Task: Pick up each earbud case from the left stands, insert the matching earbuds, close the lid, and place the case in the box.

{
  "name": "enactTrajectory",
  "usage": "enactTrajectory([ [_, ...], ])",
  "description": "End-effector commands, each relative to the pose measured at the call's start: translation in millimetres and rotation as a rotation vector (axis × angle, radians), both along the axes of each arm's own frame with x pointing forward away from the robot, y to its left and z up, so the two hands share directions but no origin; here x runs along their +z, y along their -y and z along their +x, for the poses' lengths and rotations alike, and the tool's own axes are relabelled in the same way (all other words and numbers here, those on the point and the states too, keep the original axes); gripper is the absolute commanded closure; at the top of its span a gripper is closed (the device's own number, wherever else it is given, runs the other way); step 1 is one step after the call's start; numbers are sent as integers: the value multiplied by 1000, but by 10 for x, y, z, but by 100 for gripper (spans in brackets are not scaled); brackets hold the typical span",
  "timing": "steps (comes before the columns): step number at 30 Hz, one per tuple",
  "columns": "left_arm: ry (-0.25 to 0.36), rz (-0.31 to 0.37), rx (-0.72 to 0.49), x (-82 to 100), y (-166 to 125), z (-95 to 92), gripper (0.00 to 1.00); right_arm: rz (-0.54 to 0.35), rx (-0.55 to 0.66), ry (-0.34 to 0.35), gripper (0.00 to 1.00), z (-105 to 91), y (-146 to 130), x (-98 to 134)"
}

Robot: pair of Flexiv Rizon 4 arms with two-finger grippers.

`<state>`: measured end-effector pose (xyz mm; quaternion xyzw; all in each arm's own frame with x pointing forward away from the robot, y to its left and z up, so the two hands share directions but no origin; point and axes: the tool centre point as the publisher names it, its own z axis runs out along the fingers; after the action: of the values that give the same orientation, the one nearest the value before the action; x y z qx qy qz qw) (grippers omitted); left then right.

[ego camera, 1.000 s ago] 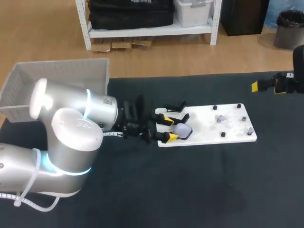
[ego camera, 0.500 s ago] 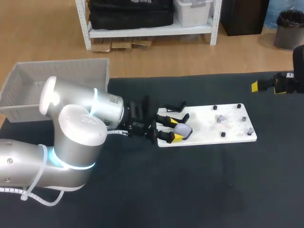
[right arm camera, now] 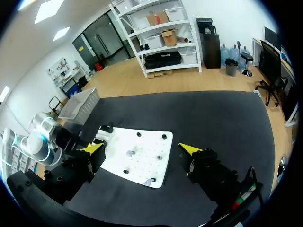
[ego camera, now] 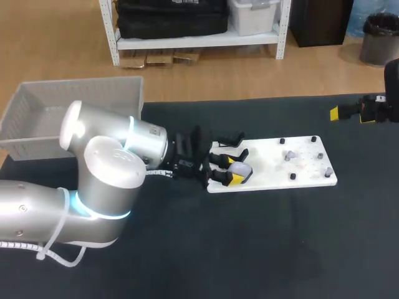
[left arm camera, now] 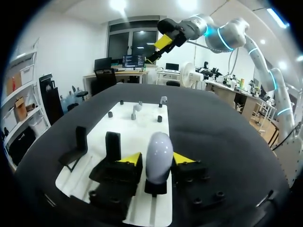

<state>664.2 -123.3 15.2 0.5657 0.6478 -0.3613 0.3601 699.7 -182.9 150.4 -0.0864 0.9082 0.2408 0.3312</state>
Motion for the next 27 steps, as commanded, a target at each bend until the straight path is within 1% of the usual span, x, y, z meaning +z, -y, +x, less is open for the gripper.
enactTrajectory([
  [1,-2,-8,-4,-21,5,19,83,2,3,0,0,2,10,-3],
  [3,-3,-8,-7,-21,9,15,100,2,3,0,0,2,10,-3],
  [8,-7,-12,-15,1,11,-18,100,2,3,0,0,2,10,-3],
  [12,-3,-11,-19,86,-19,-63,100,2,3,0,0,2,10,-3],
  [16,22,-28,8,243,-124,-84,100,2,3,0,0,2,10,-3],
  [17,33,-28,13,280,-151,-84,100,2,3,0,0,2,10,-3],
  [21,45,-19,16,387,-225,-62,100,2,3,0,0,2,10,-3],
  [24,74,-5,25,518,-233,-51,100,2,3,0,0,2,10,-3],
  [26,104,-5,27,626,-219,-44,100,2,3,0,0,2,10,-3],
  [27,117,-3,31,672,-209,-35,100,4,15,-10,0,-21,-82,0],
])
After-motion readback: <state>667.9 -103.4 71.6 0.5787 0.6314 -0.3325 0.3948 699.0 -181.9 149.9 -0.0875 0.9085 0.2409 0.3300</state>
